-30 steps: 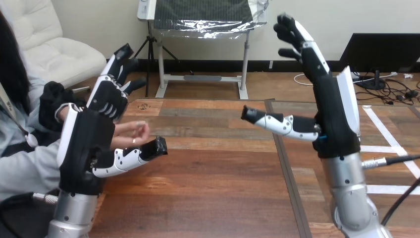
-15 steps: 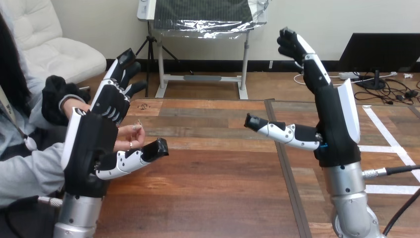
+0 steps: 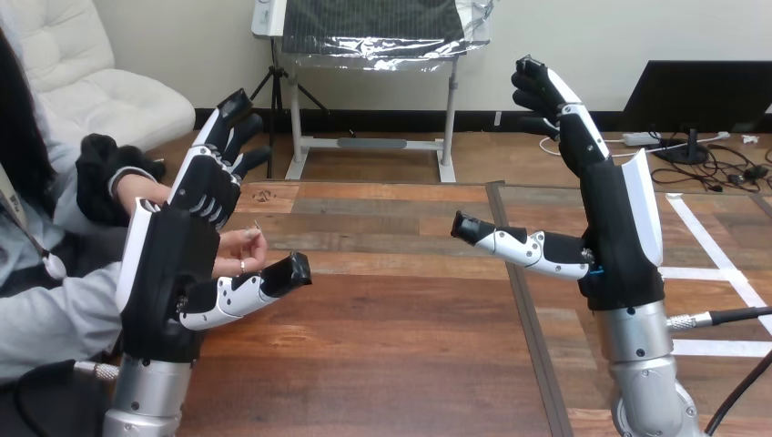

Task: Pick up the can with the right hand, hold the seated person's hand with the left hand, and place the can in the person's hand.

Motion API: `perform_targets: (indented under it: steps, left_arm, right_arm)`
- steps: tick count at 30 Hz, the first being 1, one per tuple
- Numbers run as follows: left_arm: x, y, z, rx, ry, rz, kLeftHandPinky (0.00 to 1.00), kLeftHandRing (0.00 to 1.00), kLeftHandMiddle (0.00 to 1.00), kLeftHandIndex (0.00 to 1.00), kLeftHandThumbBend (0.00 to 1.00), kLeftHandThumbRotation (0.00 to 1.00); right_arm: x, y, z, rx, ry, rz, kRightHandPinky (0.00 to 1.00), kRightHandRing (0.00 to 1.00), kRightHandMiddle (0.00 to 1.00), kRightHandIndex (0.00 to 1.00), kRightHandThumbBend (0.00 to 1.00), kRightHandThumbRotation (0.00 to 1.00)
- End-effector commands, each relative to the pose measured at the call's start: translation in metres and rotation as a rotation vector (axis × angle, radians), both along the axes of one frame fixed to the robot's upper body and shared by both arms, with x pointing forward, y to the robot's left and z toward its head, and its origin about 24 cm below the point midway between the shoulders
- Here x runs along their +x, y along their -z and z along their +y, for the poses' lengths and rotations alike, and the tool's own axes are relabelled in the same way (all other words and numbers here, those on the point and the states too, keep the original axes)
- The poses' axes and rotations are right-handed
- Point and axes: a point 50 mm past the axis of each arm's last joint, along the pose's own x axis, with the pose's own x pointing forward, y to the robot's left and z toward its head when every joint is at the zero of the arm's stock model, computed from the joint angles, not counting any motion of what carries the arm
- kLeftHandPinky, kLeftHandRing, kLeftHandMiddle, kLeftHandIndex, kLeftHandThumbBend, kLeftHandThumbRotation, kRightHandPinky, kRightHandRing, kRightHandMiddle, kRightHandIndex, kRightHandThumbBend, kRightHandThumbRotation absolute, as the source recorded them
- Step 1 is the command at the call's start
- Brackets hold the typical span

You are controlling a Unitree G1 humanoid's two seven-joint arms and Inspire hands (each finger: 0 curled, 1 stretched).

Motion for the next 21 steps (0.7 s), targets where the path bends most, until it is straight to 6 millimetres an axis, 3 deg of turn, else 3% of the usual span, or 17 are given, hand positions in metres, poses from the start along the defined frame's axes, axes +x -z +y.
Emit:
perform_targets:
  steps: [1, 17, 21]
  left_arm:
    - [0.011, -0.012, -0.010, -0.015, 0.028, -0.060, 0.87, 0.94, 0.96, 0.92, 1.00, 0.47]
    - [0.009, -0.012, -0.011, -0.007, 0.009, -0.089, 0.88, 0.94, 0.96, 0.92, 1.00, 0.47]
    - [0.010, -0.013, -0.011, -0.005, 0.008, -0.095, 0.88, 0.94, 0.96, 0.92, 1.00, 0.47]
  right_arm:
    - [0.003, -0.010, -0.003, 0.017, 0.000, -0.056, 0.79, 0.86, 0.88, 0.90, 1.00, 0.40]
    - [0.004, -0.021, -0.010, -0.002, 0.028, -0.112, 0.73, 0.80, 0.85, 0.88, 1.00, 0.40]
    - [0.005, -0.025, -0.013, -0.001, 0.034, -0.134, 0.76, 0.83, 0.86, 0.89, 1.00, 0.39]
